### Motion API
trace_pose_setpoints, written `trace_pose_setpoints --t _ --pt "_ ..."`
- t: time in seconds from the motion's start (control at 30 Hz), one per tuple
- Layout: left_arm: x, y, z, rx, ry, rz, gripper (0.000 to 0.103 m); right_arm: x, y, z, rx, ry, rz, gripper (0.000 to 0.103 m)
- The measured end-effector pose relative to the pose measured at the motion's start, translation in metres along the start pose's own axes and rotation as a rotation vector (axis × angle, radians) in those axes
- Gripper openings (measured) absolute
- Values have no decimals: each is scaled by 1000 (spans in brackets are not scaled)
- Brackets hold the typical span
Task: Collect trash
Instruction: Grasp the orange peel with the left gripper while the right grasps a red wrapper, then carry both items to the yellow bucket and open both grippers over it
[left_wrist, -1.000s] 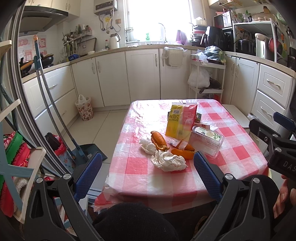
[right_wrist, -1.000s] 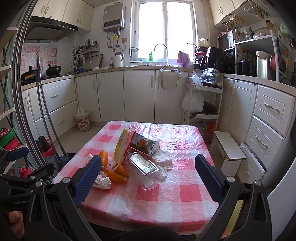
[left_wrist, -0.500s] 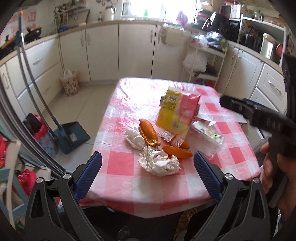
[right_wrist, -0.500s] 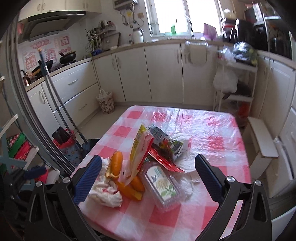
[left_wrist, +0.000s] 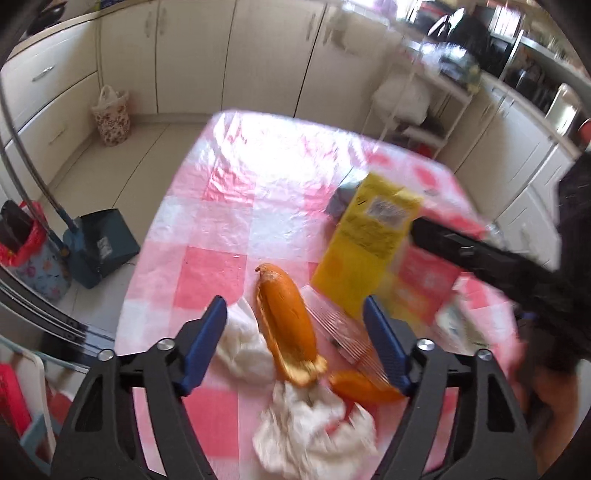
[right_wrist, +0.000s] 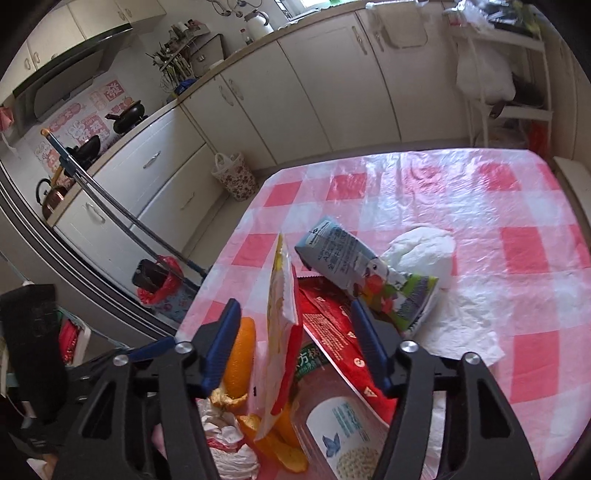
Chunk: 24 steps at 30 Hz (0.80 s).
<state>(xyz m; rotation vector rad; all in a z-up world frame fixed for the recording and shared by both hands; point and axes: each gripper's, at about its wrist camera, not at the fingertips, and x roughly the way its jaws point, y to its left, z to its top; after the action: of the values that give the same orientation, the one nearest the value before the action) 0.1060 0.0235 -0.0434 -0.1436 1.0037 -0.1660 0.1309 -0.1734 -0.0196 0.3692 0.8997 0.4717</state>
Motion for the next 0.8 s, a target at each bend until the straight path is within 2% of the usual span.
trace_pose_setpoints --t 0.03,0.07,0.1,0.13,0.17,0.27,0.47,0.57,0.7,0.8 --pt "13 0 2 4 30 12 62 2 -3 1 15 6 22 36" --pt "20 0 4 6 53 17 55 1 -5 0 34 7 44 16" --pt "32 1 4 11 85 20 48 1 -5 1 48 3 57 7" --pt "39 3 4 10 105 20 38 -2 -7 1 55 -7 68 6" --pt "39 4 4 18 82 27 31 -6 -7 2 57 -22 77 4" --pt "39 8 10 -6 87 -27 18 -20 -6 4 50 -78 101 3" --pt "7 9 19 -33 -13 -171 17 -53 -4 6 42 -235 151 3" --pt "-14 4 26 -37 -64 -213 17 -78 -7 6 54 -322 172 3" --pt "-42 -4 31 -35 -118 -284 17 -121 -18 1 64 -424 159 3" --pt "-65 -23 27 10 -142 -334 17 -160 -34 -17 52 -478 91 3"
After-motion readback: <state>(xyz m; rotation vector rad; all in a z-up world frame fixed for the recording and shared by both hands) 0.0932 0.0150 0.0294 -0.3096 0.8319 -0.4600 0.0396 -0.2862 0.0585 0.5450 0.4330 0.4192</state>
